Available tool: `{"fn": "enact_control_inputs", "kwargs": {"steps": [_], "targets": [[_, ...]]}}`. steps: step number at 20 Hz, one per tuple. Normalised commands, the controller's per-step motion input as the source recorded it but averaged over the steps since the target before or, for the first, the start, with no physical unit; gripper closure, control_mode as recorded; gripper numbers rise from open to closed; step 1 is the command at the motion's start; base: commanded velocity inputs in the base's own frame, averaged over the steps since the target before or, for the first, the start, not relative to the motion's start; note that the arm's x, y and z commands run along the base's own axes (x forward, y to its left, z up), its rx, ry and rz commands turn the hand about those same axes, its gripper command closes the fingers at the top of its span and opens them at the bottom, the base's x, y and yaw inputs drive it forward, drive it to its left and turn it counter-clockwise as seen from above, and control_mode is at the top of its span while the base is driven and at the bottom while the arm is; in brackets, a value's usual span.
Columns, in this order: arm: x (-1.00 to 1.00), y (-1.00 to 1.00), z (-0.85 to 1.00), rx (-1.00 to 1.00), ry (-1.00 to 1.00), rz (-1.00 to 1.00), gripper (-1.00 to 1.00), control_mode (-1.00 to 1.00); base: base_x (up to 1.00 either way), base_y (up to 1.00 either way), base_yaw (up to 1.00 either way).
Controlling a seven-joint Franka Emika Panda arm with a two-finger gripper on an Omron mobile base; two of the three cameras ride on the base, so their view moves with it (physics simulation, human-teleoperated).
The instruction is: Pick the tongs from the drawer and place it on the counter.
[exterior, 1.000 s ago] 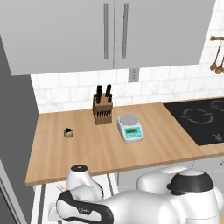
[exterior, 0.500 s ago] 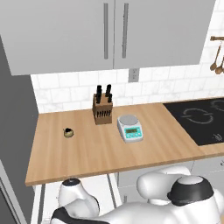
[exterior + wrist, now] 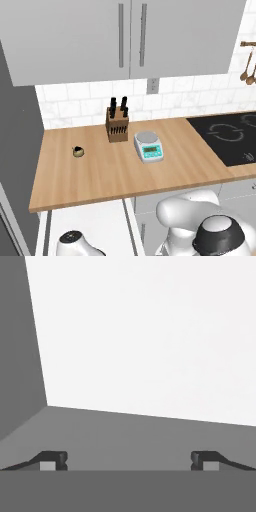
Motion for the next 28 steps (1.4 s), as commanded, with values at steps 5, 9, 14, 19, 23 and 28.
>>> {"fn": "enact_control_inputs", "kwargs": {"steps": [5,9,14,19,23,28], "targets": [[-0.58,0.20,-0.10,-0.05,0.00,0.00,-1.00,-1.00,0.00,0.00,0.00],[-0.02,0.01,0.00,0.00,0.00,0.00,-1.00,-1.00,0.00,0.00,0.00],[0.57,-0.10,0.31,0.01,-0.01,0.01,-1.00,-1.00,0.00,0.00,0.00],[0.15,-0.15,0.16,-0.06,-0.12,0.07,-1.00,-1.00,0.00,0.00,0.00],[0.16,-0.27,0.01,-0.04,-0.35,0.14,-1.00,-1.00,0.00,0.00,0.00],[0.56,-0.59,0.00,0.00,-0.21,0.12,-1.00,-1.00,0.00,0.00,0.00]]}}
